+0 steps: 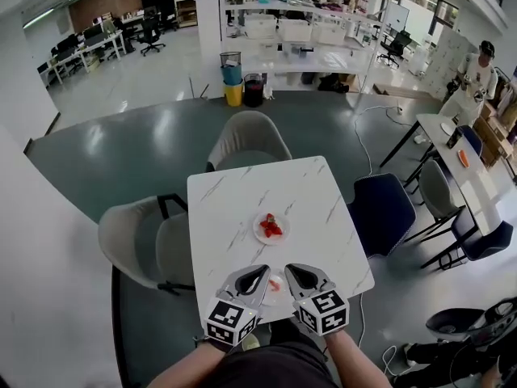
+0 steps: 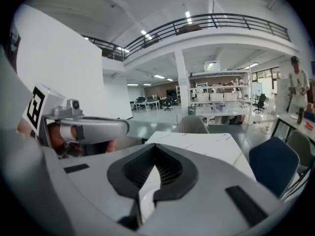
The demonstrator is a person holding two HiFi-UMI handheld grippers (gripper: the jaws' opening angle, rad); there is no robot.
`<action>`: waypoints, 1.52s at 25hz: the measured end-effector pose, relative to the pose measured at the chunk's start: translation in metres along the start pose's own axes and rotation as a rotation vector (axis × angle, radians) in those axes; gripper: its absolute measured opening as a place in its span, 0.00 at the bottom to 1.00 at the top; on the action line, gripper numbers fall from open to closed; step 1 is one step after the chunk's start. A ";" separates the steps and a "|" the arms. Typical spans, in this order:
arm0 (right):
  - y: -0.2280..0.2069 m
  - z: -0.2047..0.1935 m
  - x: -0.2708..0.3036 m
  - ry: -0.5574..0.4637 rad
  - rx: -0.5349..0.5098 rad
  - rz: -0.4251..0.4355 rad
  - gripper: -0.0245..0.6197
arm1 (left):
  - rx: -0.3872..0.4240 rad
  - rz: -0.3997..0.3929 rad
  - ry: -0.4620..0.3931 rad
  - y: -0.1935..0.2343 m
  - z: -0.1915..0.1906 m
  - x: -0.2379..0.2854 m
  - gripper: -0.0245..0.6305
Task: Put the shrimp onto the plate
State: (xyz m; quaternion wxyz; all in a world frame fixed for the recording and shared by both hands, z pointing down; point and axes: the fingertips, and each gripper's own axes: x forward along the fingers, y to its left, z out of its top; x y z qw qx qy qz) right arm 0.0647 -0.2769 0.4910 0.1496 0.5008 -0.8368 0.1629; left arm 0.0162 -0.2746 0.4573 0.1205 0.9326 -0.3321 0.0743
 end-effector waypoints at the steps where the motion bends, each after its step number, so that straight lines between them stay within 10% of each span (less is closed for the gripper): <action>1: 0.001 0.006 -0.003 -0.021 0.018 0.002 0.04 | 0.001 -0.010 -0.009 -0.003 0.004 -0.002 0.05; 38: 0.055 0.060 -0.041 -0.179 0.014 0.037 0.04 | 0.004 -0.046 -0.065 -0.029 0.046 -0.045 0.05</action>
